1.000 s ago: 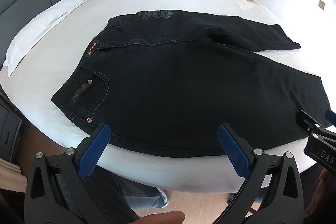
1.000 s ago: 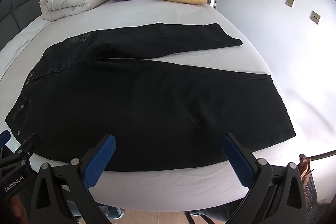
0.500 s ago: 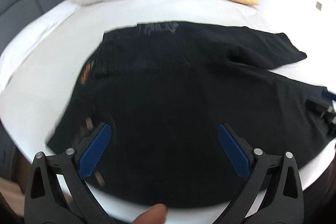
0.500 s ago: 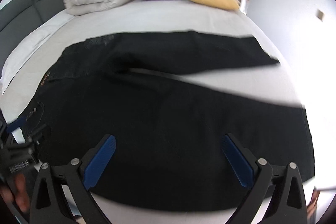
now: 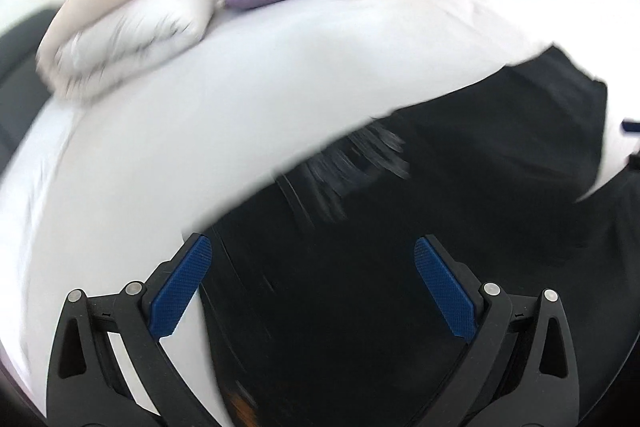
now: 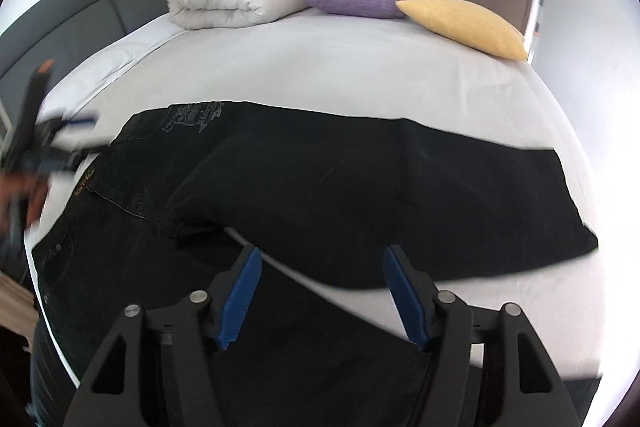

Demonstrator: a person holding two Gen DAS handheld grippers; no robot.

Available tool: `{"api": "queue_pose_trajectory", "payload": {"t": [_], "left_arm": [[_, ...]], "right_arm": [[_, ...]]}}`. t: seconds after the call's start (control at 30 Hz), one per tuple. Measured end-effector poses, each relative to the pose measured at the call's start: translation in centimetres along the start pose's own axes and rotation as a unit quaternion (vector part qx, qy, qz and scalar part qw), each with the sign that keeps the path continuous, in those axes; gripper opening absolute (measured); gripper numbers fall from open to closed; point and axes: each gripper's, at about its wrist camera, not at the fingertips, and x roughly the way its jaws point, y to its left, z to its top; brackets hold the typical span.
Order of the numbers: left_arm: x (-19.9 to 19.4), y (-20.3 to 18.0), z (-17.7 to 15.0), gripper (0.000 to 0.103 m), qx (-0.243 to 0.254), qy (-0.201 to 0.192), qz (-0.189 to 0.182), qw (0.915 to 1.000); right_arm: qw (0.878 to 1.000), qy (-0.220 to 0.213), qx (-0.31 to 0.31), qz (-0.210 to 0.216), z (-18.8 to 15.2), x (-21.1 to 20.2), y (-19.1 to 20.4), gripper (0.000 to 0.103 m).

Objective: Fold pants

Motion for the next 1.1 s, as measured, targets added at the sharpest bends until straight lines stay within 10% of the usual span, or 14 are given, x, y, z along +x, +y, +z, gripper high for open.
{"api": "queue_pose_trajectory", "payload": {"t": [0.37,0.5,0.63,1.1], "left_arm": [[11.8,7.4,3.5,0.091,0.039,0.094,-0.065,0.9927],[14.6,9.1,3.5,0.044,0.02,0.128,-0.116,0.9848],[14.7,9.1,3.5,0.018,0.033,0.124,-0.124,0.9839],[5.2,6.2,-1.3,0.003,0.109,-0.054,-0.002,0.9926]], "right_arm": [[0.995,0.013,-0.09,0.039,2.7,4.4,-0.2,0.066],[0.993,0.014,-0.105,0.054,4.0,5.7,0.7,0.063],[0.99,0.016,-0.124,0.064,5.9,7.2,1.6,0.057],[0.969,0.005,-0.245,0.043,14.1,12.6,7.6,0.056]]}}
